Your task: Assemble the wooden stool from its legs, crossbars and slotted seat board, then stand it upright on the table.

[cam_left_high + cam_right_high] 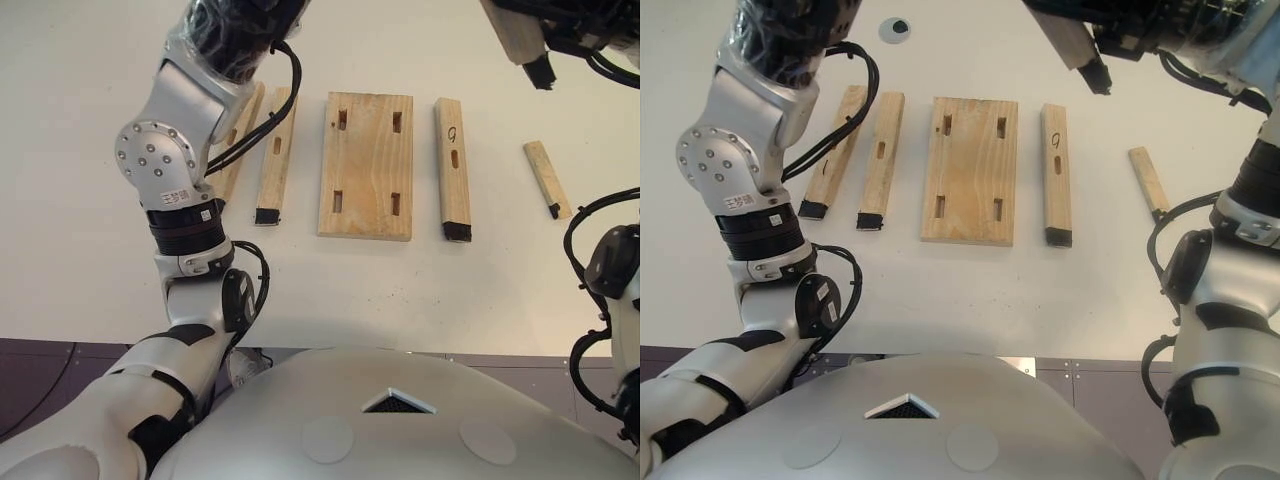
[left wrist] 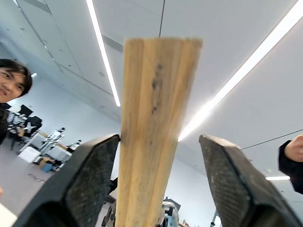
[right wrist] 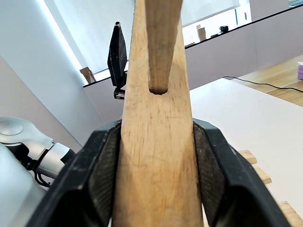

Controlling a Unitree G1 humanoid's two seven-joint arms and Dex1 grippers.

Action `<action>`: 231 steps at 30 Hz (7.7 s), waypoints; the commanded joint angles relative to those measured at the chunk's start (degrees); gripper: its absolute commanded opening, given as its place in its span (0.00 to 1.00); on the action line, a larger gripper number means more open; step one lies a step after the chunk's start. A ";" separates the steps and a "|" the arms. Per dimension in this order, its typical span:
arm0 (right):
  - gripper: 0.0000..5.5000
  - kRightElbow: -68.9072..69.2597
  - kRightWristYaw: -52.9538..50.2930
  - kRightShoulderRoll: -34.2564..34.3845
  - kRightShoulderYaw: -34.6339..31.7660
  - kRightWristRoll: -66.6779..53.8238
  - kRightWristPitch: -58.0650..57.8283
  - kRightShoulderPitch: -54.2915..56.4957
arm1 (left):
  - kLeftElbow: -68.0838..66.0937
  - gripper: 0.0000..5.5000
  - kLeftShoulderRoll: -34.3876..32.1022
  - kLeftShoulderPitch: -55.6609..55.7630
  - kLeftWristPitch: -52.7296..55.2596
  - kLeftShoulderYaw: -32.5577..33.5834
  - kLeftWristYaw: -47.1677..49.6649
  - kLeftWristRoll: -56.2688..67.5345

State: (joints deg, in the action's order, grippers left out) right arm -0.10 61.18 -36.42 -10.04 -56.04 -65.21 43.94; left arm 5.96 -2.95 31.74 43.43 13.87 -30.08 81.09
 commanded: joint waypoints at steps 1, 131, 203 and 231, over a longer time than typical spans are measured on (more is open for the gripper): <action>0.37 1.63 2.42 -0.21 1.62 -1.37 -0.38 -0.10 | 1.02 0.56 -0.38 0.25 0.22 -0.76 0.44 -0.29; 0.00 -18.43 -39.16 21.22 -7.67 30.91 39.18 -24.03 | 1.93 0.37 -47.97 20.82 3.30 -42.15 -45.27 -65.53; 0.27 -34.12 -21.38 10.79 -14.38 14.29 21.67 12.53 | -7.80 0.37 -23.70 17.23 6.12 -3.67 -7.51 -50.57; 0.64 -27.16 -12.91 14.39 -21.93 -13.71 -1.13 11.46 | 0.57 0.37 -15.82 19.54 23.25 0.63 -1.96 -17.22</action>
State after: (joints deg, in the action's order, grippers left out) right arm -26.85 49.27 -22.85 -32.36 -70.05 -67.14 55.29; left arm 5.71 -19.04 51.75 66.72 15.30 -32.81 63.64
